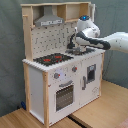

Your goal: Play with the kitchen

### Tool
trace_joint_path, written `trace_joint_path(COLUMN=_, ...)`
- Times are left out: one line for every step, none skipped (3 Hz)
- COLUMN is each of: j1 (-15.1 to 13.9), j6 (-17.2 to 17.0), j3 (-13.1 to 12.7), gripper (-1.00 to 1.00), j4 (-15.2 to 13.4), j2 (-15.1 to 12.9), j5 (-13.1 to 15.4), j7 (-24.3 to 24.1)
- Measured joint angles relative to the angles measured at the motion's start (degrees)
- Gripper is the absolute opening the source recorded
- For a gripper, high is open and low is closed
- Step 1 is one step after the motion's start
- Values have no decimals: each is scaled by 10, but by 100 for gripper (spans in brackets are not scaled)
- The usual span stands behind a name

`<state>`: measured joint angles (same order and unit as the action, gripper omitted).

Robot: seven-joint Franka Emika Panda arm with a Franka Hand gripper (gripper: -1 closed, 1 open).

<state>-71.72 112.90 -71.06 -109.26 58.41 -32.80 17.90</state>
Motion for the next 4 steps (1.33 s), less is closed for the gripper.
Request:
trace_joint_path(j1=-35, j6=-23, j3=-24, gripper=100, j4=-1, j2=-29, j5=-10, j7=-4)
trace_joint_path(j1=-65, j6=-24, j3=-57, gripper=100, j4=4, j2=-35, j5=-47, j7=-9)
trace_joint_path(j1=-100, j6=-47, j3=-76, gripper=100, j4=20, j2=-39, j5=-82, j7=-9)
trace_joint_path(j1=-126, j6=-71, j3=-109, gripper=100, j4=49, j2=-61, j5=-89, j7=-6)
